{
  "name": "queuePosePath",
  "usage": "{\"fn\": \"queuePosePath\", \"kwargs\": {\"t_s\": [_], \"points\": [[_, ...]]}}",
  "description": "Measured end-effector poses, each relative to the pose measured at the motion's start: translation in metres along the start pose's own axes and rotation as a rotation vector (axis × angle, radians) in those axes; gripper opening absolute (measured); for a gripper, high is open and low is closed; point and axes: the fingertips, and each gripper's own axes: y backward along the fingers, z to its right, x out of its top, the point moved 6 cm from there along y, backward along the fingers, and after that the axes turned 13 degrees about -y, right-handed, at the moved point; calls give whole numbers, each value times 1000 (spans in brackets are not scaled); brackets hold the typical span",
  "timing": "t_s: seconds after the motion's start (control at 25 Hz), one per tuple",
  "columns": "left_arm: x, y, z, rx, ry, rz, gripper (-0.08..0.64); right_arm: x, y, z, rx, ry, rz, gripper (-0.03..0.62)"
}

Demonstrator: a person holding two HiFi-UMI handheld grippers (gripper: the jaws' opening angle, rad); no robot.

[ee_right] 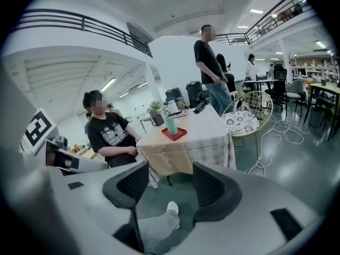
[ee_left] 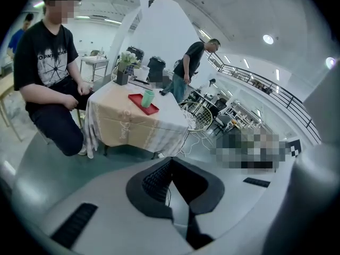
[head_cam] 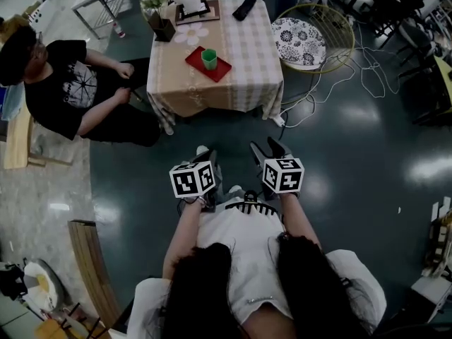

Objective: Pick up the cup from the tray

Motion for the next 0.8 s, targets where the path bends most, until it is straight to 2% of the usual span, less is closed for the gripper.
{"fn": "queuePosePath", "kwargs": {"t_s": [0.2, 0.8], "points": [[18, -17, -16, 0, 7, 9, 8, 14, -24, -1, 22, 25, -10, 288], [97, -74, -77, -1, 52, -6, 8, 83, -110, -11, 13, 69, -60, 327]]}}
